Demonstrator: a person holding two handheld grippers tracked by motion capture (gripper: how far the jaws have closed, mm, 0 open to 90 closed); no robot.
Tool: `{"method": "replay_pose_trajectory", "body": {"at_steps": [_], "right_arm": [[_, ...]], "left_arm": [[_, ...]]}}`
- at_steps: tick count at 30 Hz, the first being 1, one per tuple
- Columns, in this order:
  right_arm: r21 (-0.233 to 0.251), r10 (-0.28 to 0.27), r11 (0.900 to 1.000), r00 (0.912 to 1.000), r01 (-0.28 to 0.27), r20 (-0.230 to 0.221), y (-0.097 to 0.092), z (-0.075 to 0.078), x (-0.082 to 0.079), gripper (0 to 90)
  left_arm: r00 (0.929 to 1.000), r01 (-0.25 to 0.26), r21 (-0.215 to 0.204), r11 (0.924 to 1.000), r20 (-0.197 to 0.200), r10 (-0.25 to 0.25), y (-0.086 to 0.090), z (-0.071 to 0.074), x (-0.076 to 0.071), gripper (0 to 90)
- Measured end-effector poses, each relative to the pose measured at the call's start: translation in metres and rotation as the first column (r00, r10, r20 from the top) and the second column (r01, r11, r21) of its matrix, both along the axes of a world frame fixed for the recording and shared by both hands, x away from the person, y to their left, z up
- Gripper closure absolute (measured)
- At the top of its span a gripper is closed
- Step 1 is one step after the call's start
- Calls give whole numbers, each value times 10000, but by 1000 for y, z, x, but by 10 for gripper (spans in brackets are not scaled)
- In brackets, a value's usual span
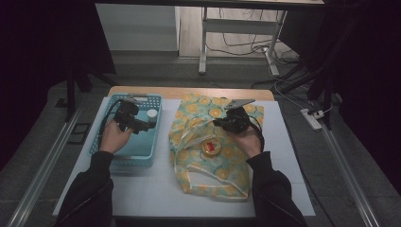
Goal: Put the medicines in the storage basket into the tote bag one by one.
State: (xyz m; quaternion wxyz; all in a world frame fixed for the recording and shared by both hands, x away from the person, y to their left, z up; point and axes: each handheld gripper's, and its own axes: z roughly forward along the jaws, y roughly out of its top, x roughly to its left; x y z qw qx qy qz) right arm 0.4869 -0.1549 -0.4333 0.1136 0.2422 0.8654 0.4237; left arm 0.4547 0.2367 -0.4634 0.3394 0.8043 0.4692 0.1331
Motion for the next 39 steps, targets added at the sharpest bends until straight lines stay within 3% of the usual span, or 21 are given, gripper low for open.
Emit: {"method": "replay_pose_trajectory", "body": {"at_steps": [7, 27, 33, 39], "right_arm": [[3, 25, 10000, 10000, -25, 12, 0, 0, 0, 899], [37, 27, 10000, 10000, -27, 38, -1, 2, 0, 899], [54, 26, 10000, 10000, -26, 66, -2, 2, 0, 898], [86, 20, 10000, 10000, -20, 67, -3, 3, 0, 898]], "left_arm": [[9973, -704, 88, 9975, -198, 706, 8, -8, 11, 0], [9963, -569, 1023, 9931, -589, 631, -1, -25, 46, 16], [9967, -401, 1447, 9887, -638, 498, -5, -27, 52, 90], [9975, -263, 1204, 9924, -619, 339, -6, -29, 57, 238]]}}
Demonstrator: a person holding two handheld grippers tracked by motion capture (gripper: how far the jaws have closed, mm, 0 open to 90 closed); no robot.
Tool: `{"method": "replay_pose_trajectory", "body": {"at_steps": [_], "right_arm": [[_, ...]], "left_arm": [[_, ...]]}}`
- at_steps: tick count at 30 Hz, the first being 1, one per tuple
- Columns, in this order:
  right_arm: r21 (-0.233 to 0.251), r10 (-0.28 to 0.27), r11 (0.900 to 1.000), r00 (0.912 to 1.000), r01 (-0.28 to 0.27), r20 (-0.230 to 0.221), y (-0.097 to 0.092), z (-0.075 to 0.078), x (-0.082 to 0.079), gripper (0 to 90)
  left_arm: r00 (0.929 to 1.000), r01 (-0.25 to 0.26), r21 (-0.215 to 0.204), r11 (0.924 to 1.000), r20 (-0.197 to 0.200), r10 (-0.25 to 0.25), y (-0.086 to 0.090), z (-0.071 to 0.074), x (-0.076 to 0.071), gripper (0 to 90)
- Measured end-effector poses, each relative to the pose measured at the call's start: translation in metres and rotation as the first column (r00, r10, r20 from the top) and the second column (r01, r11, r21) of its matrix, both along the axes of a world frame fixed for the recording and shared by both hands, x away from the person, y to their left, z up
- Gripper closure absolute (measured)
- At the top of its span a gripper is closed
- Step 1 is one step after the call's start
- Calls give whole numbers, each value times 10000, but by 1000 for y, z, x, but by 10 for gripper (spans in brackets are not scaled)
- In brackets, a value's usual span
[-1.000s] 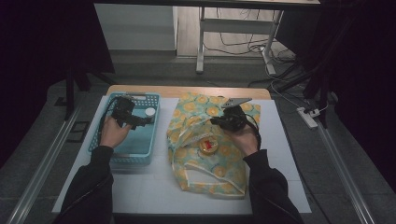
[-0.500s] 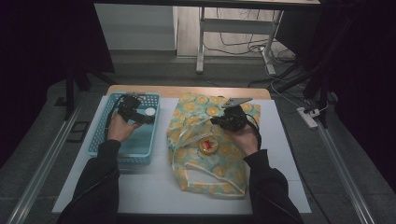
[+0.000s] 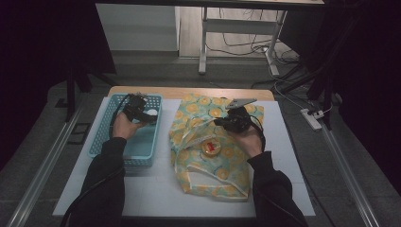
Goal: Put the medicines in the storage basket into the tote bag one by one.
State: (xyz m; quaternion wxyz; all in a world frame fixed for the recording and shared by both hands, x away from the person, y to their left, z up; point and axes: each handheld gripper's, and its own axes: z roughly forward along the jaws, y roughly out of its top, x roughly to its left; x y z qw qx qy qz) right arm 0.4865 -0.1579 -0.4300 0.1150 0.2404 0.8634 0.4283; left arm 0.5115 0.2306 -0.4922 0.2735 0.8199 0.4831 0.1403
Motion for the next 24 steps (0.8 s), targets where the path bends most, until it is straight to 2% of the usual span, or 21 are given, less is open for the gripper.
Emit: {"method": "replay_pose_trajectory", "body": {"at_steps": [8, 13, 18, 24], "right_arm": [[-2, 7, 10000, 10000, -7, 9, 0, 0, 0, 898], [3, 6, 10000, 10000, -6, 6, 0, 0, 0, 899], [12, 0, 10000, 10000, 0, 2, 0, 0, 0, 898], [16, 0, 10000, 10000, 0, 5, 0, 0, 0, 899]], "left_arm": [[9992, 372, -380, 9986, -123, -377, 0, -1, 4, 397], [9985, 482, -449, 9978, -257, -494, -1, -2, 6, 487], [9986, 422, -403, 9983, -308, -434, -1, -2, 6, 500], [9987, 32, -344, 9994, -513, -49, 2, 0, 5, 503]]}}
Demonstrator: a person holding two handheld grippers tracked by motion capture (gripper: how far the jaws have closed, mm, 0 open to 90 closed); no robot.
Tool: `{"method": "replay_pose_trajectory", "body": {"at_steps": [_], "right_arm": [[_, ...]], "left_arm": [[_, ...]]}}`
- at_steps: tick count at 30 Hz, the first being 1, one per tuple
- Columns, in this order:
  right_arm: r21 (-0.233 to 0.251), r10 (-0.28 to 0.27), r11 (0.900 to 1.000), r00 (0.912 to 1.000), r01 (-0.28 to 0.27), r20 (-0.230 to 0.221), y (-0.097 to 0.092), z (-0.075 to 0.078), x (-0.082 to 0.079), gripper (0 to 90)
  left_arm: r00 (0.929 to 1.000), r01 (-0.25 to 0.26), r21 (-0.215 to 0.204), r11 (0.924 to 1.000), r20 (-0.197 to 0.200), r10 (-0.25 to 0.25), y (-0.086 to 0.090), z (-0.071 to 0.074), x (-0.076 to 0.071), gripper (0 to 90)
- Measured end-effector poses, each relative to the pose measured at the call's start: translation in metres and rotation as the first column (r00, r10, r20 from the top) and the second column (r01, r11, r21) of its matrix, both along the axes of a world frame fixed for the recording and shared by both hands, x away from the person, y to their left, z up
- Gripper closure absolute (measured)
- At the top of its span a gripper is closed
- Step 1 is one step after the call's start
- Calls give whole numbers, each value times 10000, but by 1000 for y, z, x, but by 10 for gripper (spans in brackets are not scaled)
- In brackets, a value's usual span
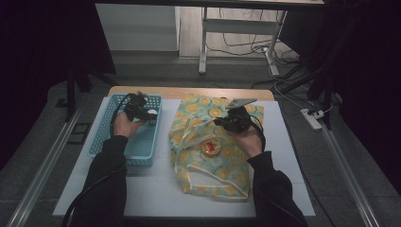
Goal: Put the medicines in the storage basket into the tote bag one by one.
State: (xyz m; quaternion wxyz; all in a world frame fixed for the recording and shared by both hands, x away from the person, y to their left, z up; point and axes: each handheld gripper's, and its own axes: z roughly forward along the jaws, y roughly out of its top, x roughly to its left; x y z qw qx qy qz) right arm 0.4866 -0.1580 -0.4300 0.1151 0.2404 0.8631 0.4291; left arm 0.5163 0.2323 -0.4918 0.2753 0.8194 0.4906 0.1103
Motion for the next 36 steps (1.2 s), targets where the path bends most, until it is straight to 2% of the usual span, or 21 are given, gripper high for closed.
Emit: {"method": "replay_pose_trajectory", "body": {"at_steps": [6, 16, 26, 36], "right_arm": [[21, -10, 10000, 10000, 10, -6, 0, 0, 0, 899], [-1, 35, 10000, 10000, -35, 11, 2, 0, -1, 898], [5, 56, 10000, 10000, -56, 12, 4, -1, -1, 899], [-10, 65, 10000, 10000, -65, 26, 4, -1, -2, 899]], "left_arm": [[9997, -245, -196, 9995, -25, 245, 5, 5, -4, 504], [9989, -248, -437, 9987, 374, 265, 17, 26, -20, 505], [9981, 147, -736, 9972, 615, -102, 17, 45, -38, 505], [9947, 798, -818, 9934, 719, -740, 5, 59, -57, 505]]}}
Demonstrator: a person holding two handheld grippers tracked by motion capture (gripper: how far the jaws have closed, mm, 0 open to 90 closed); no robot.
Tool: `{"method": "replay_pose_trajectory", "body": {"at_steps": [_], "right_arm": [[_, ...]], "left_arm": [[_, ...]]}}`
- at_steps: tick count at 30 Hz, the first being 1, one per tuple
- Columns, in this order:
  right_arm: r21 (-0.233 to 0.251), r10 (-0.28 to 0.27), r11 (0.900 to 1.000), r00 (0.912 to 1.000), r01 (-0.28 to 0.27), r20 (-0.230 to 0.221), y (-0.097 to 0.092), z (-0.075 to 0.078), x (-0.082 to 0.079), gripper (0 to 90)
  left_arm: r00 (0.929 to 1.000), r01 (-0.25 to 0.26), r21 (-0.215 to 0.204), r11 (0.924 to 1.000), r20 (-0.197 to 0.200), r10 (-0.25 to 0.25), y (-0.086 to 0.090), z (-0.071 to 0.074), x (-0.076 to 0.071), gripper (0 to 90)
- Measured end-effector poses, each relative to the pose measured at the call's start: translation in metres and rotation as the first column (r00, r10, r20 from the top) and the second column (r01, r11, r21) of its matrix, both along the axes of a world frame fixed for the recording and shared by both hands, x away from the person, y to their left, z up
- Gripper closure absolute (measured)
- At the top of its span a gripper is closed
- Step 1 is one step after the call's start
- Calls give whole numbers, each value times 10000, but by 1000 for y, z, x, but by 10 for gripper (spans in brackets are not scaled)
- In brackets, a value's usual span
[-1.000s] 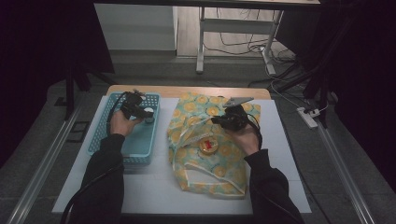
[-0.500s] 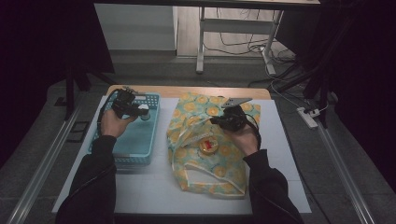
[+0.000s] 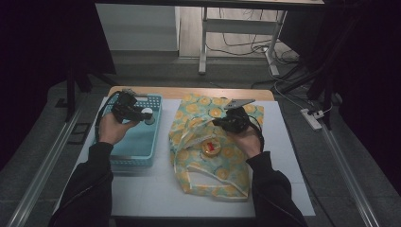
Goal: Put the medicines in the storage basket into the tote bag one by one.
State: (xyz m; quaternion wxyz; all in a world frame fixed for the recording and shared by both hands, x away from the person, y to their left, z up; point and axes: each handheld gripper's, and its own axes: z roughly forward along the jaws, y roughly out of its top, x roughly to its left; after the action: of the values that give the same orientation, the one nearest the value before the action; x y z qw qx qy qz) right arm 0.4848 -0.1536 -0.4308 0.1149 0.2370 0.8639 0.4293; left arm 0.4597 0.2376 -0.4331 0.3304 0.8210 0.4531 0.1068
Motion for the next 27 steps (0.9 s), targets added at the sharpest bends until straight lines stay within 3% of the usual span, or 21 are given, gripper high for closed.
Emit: {"method": "replay_pose_trajectory", "body": {"at_steps": [8, 27], "right_arm": [[-15, 0, 10000, 10000, 0, -31, 0, 0, 0, 899], [-38, -19, 10000, 10000, 19, -26, 0, -1, 1, 899]], "left_arm": [[9989, 430, 195, 9989, 170, -433, -9, 9, -13, 505], [9945, 997, -124, 9949, 336, -993, -21, 29, -33, 505]]}}
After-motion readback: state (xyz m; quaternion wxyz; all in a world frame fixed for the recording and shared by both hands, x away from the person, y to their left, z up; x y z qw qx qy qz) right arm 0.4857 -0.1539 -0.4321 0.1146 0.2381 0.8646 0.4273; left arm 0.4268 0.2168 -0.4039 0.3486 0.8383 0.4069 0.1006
